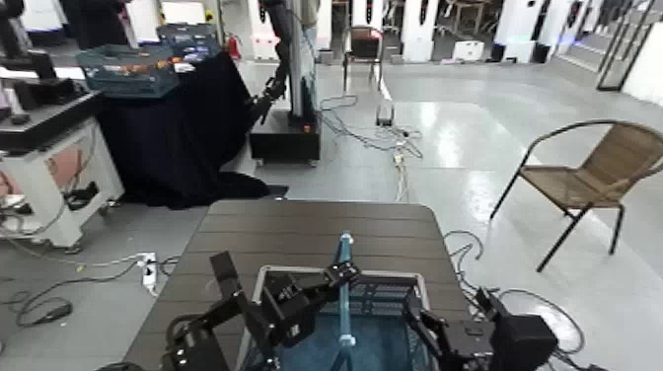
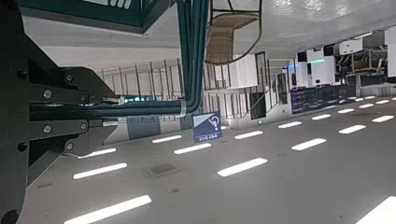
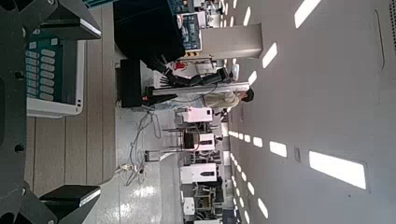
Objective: Place the crate on the table.
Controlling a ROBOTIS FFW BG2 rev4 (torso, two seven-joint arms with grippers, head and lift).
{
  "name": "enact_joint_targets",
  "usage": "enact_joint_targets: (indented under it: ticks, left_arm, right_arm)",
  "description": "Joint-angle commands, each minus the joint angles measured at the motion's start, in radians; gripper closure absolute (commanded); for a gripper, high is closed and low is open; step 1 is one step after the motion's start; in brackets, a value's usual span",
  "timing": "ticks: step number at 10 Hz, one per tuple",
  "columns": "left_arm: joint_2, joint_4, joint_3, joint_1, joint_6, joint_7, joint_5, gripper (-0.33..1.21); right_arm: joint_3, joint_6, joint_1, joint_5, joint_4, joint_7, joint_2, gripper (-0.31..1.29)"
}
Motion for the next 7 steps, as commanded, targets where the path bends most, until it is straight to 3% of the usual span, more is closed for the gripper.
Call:
enact_joint_targets:
  ticks: [1, 7]
  left_arm:
    - [0.0, 0.0, 0.006, -0.002, 0.014, 0.01, 0.002, 1.18]
    - [-0.002, 0.009, 0.011, -0.013, 0.023, 0.021, 0.003, 1.18]
  right_arm:
    - [0.0, -0.002, 0.001, -0.003, 0.0, 0.0, 0.001, 0.13]
    - [0.0, -0.002, 0.001, -0.003, 0.0, 0.0, 0.002, 0.13]
